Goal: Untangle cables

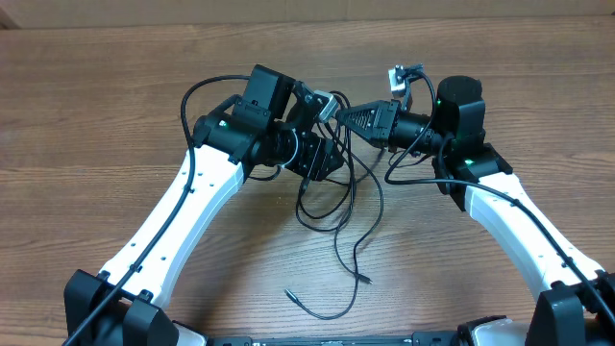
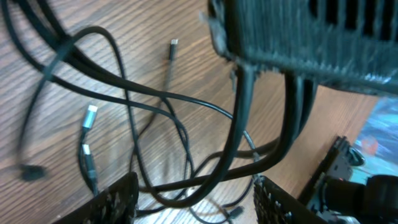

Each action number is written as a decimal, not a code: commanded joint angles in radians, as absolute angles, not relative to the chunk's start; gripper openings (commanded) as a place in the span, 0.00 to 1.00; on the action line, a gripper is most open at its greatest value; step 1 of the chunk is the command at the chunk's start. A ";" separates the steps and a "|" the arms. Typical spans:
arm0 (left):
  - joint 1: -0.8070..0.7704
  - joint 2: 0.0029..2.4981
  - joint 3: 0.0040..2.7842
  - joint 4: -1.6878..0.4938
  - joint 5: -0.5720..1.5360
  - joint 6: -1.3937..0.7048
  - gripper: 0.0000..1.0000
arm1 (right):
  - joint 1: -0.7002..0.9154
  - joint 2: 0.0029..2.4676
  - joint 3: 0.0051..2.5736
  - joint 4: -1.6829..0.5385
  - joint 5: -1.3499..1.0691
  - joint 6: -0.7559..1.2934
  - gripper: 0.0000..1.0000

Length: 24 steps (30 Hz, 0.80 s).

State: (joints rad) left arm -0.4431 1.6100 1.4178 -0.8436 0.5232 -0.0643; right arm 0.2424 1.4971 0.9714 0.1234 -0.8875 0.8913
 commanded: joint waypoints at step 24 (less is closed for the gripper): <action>-0.509 1.673 1.421 -0.754 0.696 -0.020 0.04 | 0.211 1.491 0.975 0.149 -0.827 0.842 0.19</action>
State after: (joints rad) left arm -0.5148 1.6703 1.4178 -0.7311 0.7101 -0.0368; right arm 0.2359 1.4971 0.9714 0.1600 -0.8932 0.9146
